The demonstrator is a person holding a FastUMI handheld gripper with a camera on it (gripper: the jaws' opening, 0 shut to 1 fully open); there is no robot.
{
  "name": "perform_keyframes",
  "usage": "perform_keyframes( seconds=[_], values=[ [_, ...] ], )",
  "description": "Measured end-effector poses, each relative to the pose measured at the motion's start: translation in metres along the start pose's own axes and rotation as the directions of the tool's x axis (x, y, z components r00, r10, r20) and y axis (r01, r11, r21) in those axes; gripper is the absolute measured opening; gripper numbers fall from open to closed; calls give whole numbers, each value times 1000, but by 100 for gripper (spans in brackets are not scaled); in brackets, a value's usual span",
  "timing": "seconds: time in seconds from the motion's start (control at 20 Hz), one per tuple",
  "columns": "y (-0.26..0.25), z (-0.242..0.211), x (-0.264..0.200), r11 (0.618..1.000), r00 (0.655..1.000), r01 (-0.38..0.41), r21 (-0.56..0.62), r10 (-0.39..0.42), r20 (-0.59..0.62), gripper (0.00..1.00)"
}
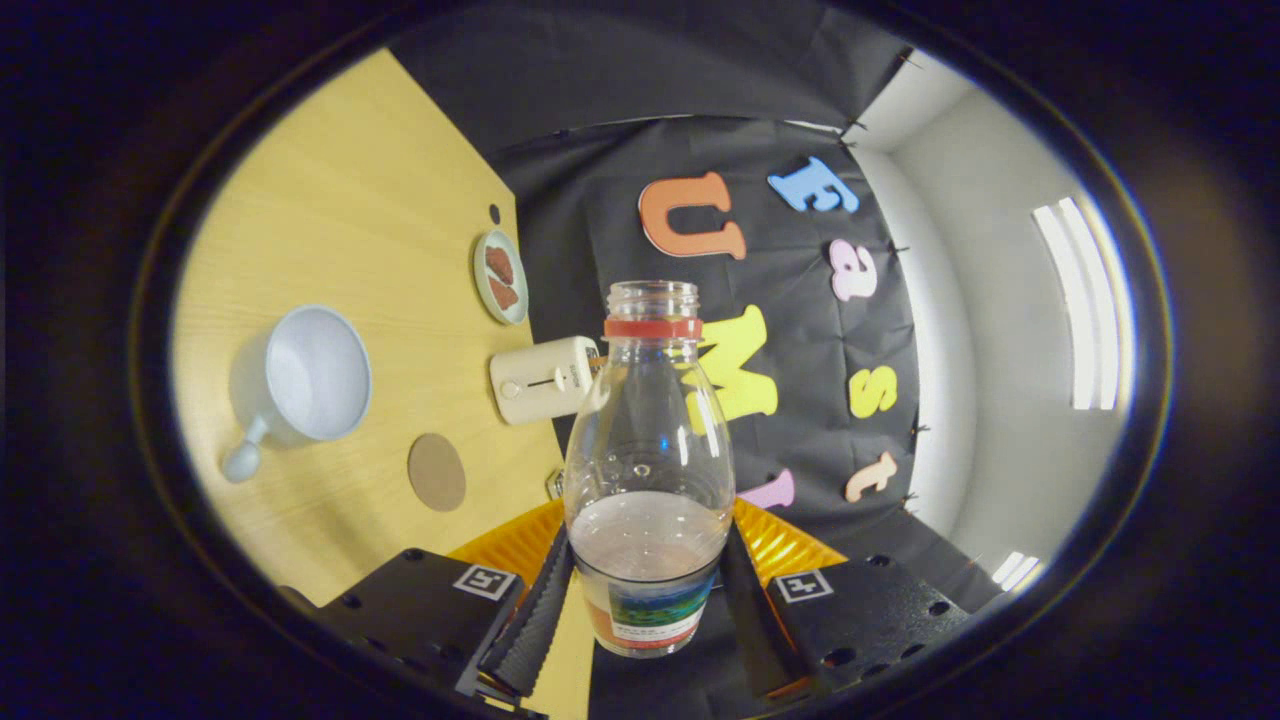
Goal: Take the bottle from table, then pour the juice into the cup, finally place the bottle on the coaster
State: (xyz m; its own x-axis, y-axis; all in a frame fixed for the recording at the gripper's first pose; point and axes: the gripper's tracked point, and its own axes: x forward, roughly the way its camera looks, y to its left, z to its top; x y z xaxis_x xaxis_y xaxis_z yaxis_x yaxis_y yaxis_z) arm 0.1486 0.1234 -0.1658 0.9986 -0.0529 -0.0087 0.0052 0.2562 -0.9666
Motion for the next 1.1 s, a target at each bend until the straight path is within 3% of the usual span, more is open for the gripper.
perform_keyframes(
  seconds=[0.15, 0.25, 0.5, 0.7, 1.1],
  values=[
    [-20, 2, 0, 987, 999, -7, 163, 14, -41, 79],
    [-32, 4, 4, 958, 997, -14, 287, 35, -68, 79],
    [-52, 18, 17, 807, 989, -46, 589, 119, -86, 79],
    [-70, 26, 36, 736, 991, -19, 677, 103, -83, 79],
    [-72, 24, 91, 537, 996, 45, 842, 43, -81, 79]
  ],
)
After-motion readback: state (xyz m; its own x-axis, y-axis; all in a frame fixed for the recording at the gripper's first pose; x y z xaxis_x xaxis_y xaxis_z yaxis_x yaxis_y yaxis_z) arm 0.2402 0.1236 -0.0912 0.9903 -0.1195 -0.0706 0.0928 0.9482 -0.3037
